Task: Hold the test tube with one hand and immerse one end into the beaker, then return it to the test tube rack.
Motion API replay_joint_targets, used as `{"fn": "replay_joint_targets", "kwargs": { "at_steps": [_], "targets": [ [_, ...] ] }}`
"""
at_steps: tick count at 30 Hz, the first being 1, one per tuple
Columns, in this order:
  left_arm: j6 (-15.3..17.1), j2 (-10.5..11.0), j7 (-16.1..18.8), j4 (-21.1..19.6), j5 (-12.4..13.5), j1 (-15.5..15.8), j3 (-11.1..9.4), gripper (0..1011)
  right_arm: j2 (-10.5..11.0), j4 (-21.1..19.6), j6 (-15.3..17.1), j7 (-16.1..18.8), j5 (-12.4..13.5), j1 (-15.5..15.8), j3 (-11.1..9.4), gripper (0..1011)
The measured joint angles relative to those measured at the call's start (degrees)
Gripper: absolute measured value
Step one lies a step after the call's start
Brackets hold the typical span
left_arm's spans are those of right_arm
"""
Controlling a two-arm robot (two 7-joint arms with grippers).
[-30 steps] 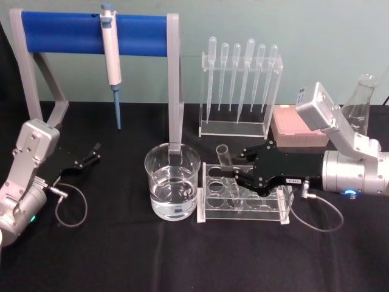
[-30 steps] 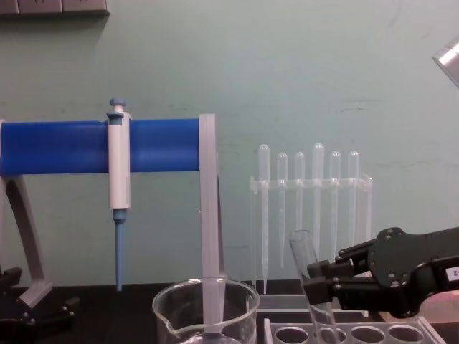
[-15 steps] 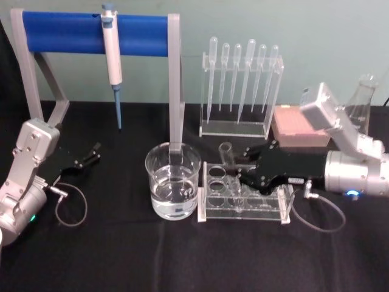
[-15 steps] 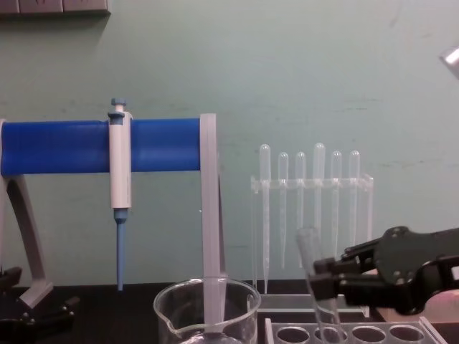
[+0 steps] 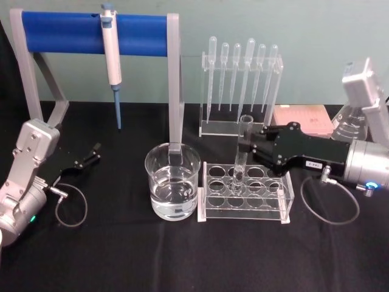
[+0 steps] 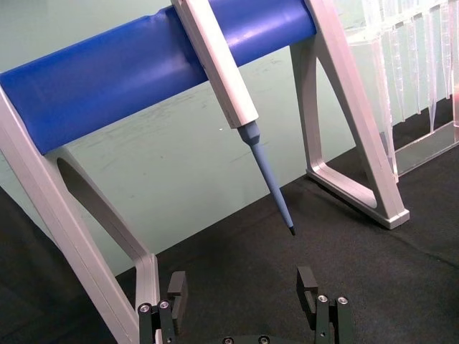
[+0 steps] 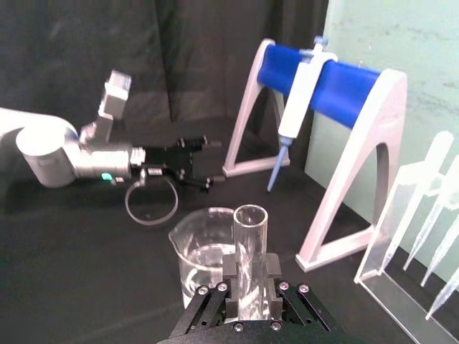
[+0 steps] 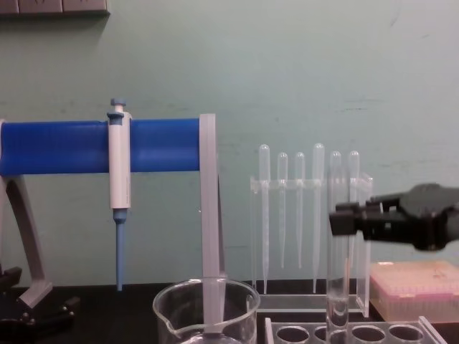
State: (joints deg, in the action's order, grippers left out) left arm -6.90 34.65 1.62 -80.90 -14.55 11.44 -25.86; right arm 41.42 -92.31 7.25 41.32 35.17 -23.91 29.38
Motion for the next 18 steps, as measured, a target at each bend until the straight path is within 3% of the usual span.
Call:
{"fn": "replay_joint_targets", "kwargs": {
  "at_steps": [5,9,18],
  "targets": [
    [0.00,0.00,0.00,0.00,0.00,0.00,0.00,1000,0.26,-1.09,2.17,-0.20,2.83,-0.68,-0.72,218],
    [0.00,0.00,0.00,0.00,0.00,0.00,0.00,1000,0.43,-1.48,4.19,-0.39,3.64,-2.27,-0.33,218],
    [0.00,0.00,0.00,0.00,0.00,0.00,0.00,1000,0.45,-2.04,8.27,-0.79,3.32,-7.47,1.84,218]
  ]
}}
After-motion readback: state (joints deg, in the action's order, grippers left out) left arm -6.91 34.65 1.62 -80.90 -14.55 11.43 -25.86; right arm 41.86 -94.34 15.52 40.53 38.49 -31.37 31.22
